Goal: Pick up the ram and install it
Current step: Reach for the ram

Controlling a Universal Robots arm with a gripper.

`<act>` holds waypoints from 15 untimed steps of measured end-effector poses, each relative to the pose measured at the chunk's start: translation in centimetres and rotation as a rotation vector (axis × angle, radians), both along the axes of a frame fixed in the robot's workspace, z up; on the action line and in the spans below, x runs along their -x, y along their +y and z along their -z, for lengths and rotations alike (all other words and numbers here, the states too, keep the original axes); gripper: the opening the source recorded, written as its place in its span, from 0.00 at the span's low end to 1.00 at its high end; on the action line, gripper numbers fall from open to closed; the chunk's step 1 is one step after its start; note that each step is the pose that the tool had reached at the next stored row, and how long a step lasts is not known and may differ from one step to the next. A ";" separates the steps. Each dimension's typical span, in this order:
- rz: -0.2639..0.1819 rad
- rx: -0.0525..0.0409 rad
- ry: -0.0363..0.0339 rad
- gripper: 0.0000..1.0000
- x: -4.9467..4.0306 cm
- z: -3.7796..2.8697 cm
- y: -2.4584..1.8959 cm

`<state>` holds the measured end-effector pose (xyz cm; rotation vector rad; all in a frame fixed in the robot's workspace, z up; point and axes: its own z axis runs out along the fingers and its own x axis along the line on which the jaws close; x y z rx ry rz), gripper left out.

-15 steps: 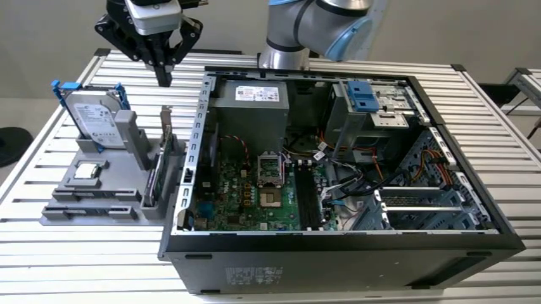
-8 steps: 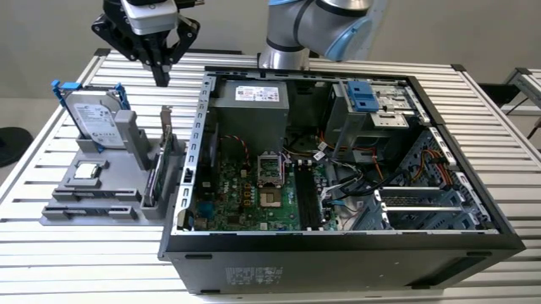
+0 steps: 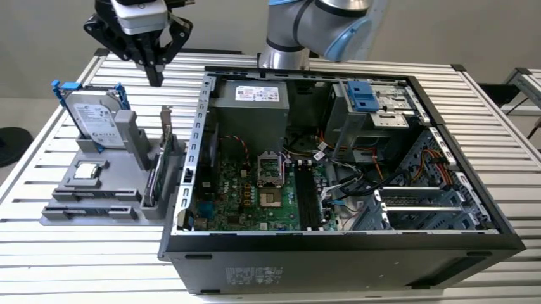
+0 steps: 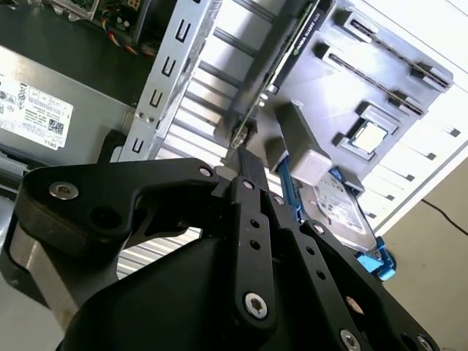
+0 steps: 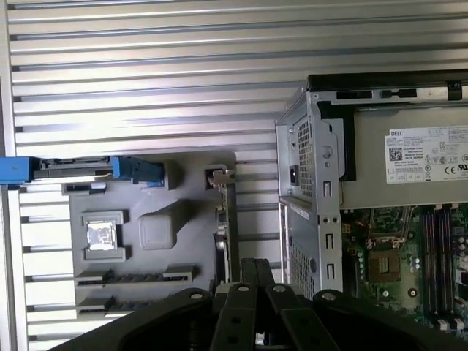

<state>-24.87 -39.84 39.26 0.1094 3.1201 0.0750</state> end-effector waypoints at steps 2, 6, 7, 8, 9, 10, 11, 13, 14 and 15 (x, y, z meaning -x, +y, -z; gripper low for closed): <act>0.000 0.0000 0.0000 0.00 0.26 0.00 0.00; 0.000 0.0000 0.0000 0.00 0.79 0.00 0.00; 0.000 0.0000 0.0000 0.00 0.93 0.00 0.00; 0.000 0.0000 0.0000 0.00 1.08 0.00 0.00; 0.000 0.0000 0.0001 0.00 1.24 0.00 0.00; 0.000 0.0001 0.0000 0.00 1.40 0.00 0.00; 0.000 0.0000 0.0000 0.00 1.55 0.00 0.00; 0.000 0.0000 0.0000 0.00 1.82 0.00 0.00; 0.000 0.0000 0.0000 0.00 1.97 0.00 0.00; 0.000 0.0000 0.0000 0.00 2.12 0.00 0.00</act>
